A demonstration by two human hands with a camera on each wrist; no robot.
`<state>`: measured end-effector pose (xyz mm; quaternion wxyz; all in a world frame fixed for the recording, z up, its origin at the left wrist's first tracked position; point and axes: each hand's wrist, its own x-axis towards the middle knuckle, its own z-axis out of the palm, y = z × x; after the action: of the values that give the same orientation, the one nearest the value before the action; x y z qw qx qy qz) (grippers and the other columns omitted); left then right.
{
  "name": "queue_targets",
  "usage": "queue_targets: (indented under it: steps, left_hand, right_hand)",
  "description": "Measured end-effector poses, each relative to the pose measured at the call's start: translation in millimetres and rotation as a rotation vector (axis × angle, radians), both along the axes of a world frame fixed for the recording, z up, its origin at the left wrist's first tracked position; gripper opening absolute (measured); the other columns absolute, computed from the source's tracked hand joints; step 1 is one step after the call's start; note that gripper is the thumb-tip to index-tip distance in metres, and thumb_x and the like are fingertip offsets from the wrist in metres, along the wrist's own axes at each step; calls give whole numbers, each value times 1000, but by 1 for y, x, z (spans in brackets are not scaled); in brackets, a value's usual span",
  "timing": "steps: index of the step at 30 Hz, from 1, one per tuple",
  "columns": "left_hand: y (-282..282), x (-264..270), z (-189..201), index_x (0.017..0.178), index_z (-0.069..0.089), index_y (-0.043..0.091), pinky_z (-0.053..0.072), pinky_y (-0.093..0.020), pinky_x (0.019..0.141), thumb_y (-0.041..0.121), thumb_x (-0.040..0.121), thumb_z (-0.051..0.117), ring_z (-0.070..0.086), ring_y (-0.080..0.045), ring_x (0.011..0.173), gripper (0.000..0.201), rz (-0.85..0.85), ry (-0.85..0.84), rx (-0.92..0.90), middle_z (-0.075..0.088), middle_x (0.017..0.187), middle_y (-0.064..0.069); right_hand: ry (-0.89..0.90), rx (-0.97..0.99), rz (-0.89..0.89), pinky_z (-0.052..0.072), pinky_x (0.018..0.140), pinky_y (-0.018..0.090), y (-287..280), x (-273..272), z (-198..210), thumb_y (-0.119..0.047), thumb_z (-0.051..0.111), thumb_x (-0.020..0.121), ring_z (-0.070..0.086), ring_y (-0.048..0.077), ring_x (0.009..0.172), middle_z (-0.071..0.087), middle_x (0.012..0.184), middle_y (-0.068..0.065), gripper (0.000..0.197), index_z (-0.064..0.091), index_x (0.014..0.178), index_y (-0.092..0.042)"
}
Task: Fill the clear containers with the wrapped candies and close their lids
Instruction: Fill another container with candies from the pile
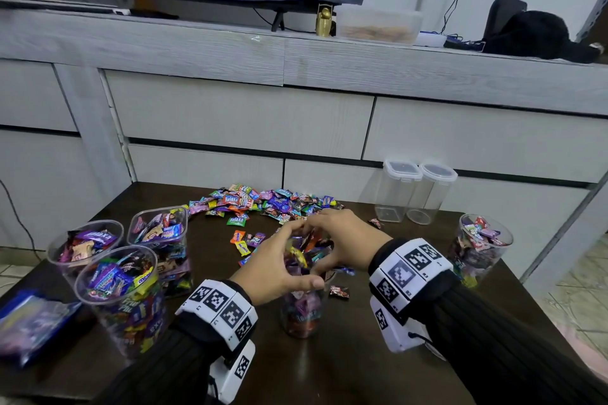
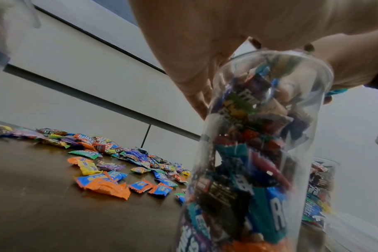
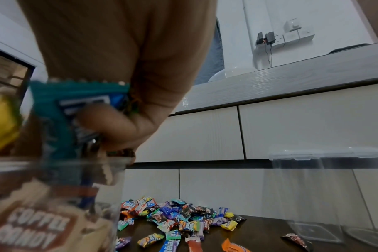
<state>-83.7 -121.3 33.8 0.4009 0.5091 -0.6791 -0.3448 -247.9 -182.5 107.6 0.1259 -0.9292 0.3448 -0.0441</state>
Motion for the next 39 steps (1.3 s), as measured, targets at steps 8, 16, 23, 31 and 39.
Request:
queue_targets:
  steps: [8, 16, 23, 31, 39]
  left_hand:
    - [2, -1, 2, 140, 35, 33, 39, -36, 112, 75, 43, 79, 47, 3, 128, 115, 5, -11, 40, 52, 137, 15]
    - [2, 0, -2, 137, 33, 42, 40, -39, 111, 69, 44, 84, 47, -1, 129, 109, 11, 37, 57, 52, 137, 14]
    - [0, 4, -12, 145, 25, 40, 41, -37, 110, 55, 48, 90, 48, 2, 127, 118, 12, 52, 77, 51, 136, 18]
    - [-1, 3, -12, 137, 34, 42, 46, -42, 105, 47, 46, 91, 57, -5, 120, 108, 15, 93, 103, 57, 130, 11]
    - [-2, 4, -15, 137, 30, 51, 43, -40, 108, 48, 45, 92, 53, -4, 124, 111, 14, 82, 116, 53, 134, 11]
  right_hand:
    - [-88, 67, -5, 35, 57, 6, -10, -10, 13, -23, 86, 64, 50, -6, 60, 60, 73, -13, 37, 66, 95, -16]
    - [-475, 96, -117, 47, 70, 23, 3, 12, -3, -24, 68, 86, 61, 11, 79, 68, 84, 0, 13, 69, 88, -11]
    - [-485, 250, -52, 52, 75, 23, 7, 6, -1, -24, 72, 83, 61, 5, 78, 68, 87, -5, 15, 67, 95, -16]
    - [-74, 66, 71, 45, 78, 24, 11, 4, 0, -24, 77, 75, 58, 12, 86, 66, 102, 1, 33, 69, 107, -20]
    - [46, 78, 70, 40, 76, 18, 12, 6, 1, -21, 68, 84, 59, 11, 88, 70, 102, 0, 23, 70, 107, -17]
